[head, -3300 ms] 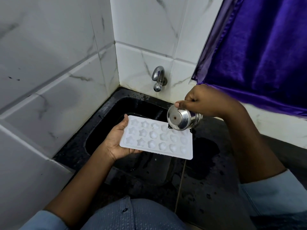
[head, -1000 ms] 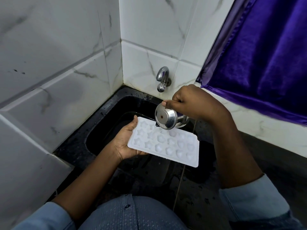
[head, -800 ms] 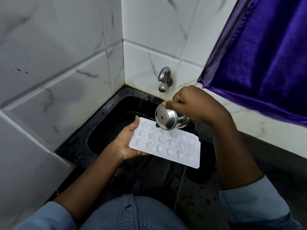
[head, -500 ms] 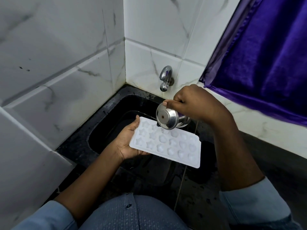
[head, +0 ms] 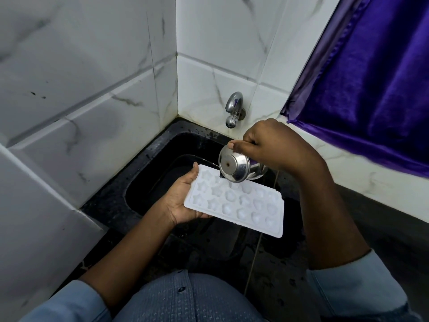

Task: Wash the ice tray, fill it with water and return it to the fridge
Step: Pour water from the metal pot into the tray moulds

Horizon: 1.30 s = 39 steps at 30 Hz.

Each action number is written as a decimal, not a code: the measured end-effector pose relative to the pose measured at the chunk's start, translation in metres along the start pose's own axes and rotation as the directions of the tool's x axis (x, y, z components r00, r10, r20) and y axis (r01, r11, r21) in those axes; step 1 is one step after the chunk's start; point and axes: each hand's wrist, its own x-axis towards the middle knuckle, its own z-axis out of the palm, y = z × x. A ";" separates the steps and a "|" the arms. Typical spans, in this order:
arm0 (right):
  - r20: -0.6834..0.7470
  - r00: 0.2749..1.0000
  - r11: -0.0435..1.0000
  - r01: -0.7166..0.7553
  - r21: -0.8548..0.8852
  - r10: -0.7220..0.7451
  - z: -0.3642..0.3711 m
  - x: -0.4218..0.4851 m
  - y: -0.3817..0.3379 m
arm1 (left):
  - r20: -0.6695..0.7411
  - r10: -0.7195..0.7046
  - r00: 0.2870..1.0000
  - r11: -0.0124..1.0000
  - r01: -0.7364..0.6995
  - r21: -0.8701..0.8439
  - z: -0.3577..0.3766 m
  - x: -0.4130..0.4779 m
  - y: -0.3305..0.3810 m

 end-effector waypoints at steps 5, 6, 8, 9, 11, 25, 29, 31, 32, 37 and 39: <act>-0.002 0.999 0.999 0.033 0.001 -0.033 0.000 0.002 -0.012 | 0.053 -0.023 0.998 0.999 0.024 -0.026 0.009 0.001 -0.004; -0.001 0.999 0.999 0.040 0.000 -0.040 0.000 0.002 -0.014 | 0.062 -0.026 0.998 0.999 0.028 -0.024 0.011 0.001 -0.004; 0.007 0.999 0.999 0.044 0.006 -0.044 0.001 0.002 -0.019 | 0.070 -0.029 0.997 0.999 0.031 -0.036 0.012 0.001 -0.004; 0.013 0.999 0.999 0.044 0.008 -0.044 0.001 0.002 -0.020 | 0.066 -0.031 0.997 0.999 0.034 -0.039 0.013 0.001 -0.004; 0.020 0.999 0.999 0.046 0.005 -0.046 0.002 0.003 -0.022 | 0.050 -0.038 0.998 0.999 0.039 -0.013 0.012 0.000 -0.005; -0.032 0.998 0.997 0.058 -0.058 -0.060 0.003 0.004 -0.020 | -0.055 0.004 0.998 1.000 -0.003 0.022 0.010 -0.004 -0.006; -0.035 0.997 0.995 0.062 -0.080 -0.065 0.003 0.004 -0.020 | -0.050 0.018 0.999 0.999 -0.017 0.027 0.010 -0.004 -0.006; -0.037 0.997 0.995 0.061 -0.079 -0.064 0.003 0.004 -0.020 | -0.048 0.018 0.999 1.000 -0.017 0.024 0.010 -0.005 -0.006; -0.039 0.997 0.995 0.062 -0.078 -0.065 0.003 0.004 -0.020 | -0.048 0.018 0.999 1.000 -0.018 0.016 0.010 -0.005 -0.006; -0.035 0.997 0.995 0.060 -0.074 -0.062 0.002 0.004 -0.023 | -0.046 0.016 0.999 1.000 -0.015 0.015 0.011 -0.007 -0.005; -0.033 0.998 0.996 0.052 -0.068 -0.054 0.001 0.004 -0.024 | -0.043 0.009 0.999 1.000 -0.008 0.013 0.011 -0.007 -0.004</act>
